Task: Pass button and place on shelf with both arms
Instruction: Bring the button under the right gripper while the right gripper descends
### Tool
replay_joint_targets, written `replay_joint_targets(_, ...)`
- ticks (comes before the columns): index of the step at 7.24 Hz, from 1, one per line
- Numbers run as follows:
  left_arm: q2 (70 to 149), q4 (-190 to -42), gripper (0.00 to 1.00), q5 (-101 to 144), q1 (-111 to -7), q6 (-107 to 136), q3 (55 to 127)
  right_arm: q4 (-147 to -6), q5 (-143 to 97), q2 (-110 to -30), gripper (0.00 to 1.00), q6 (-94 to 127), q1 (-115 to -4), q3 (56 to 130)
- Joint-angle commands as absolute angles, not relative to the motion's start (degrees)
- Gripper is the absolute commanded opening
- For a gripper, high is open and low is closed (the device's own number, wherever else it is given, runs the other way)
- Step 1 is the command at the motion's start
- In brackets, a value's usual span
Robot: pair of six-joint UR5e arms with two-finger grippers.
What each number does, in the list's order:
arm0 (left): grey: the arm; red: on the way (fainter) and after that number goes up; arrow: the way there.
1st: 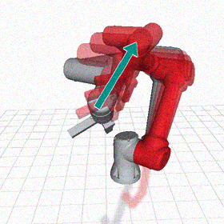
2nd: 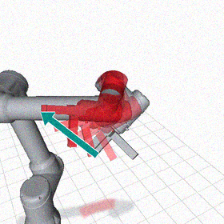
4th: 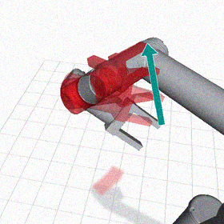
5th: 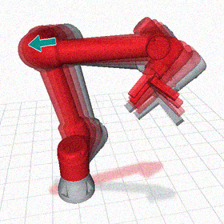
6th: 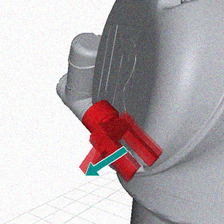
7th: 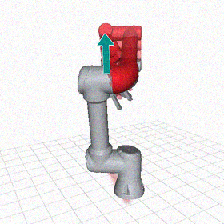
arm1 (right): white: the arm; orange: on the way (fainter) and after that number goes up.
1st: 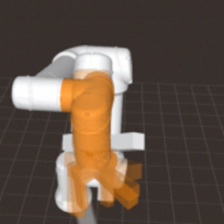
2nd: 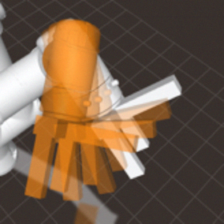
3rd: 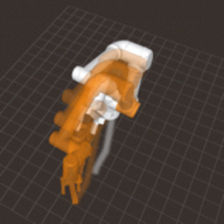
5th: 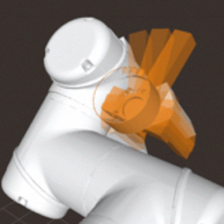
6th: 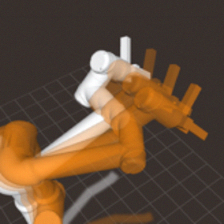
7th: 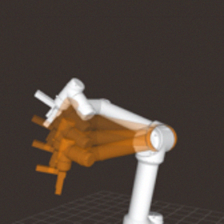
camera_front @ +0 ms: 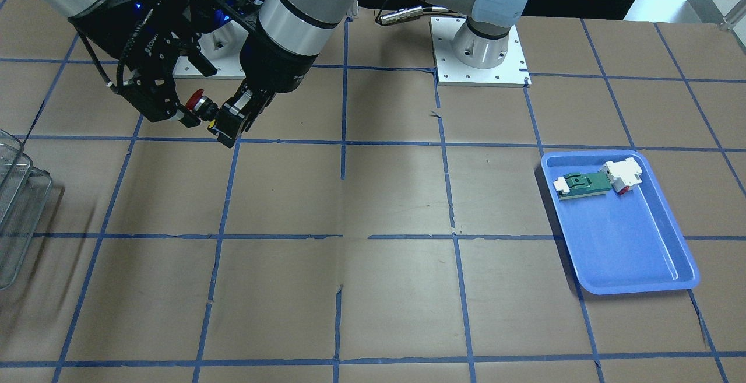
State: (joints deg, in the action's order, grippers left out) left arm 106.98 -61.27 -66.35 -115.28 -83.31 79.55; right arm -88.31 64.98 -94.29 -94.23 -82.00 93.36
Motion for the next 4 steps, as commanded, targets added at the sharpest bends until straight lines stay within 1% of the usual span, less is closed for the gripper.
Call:
replay_joint_targets(1,105.13,-61.35,0.00,-66.18,-115.40,-83.23,80.59,-87.71,64.34,-95.44,1.00,-96.67,-79.28,93.60)
replay_joint_targets(4,104.76,-61.26,0.00,-66.27,-115.22,-83.23,80.95,-90.87,57.16,-98.25,1.00,-97.21,-79.36,94.21)
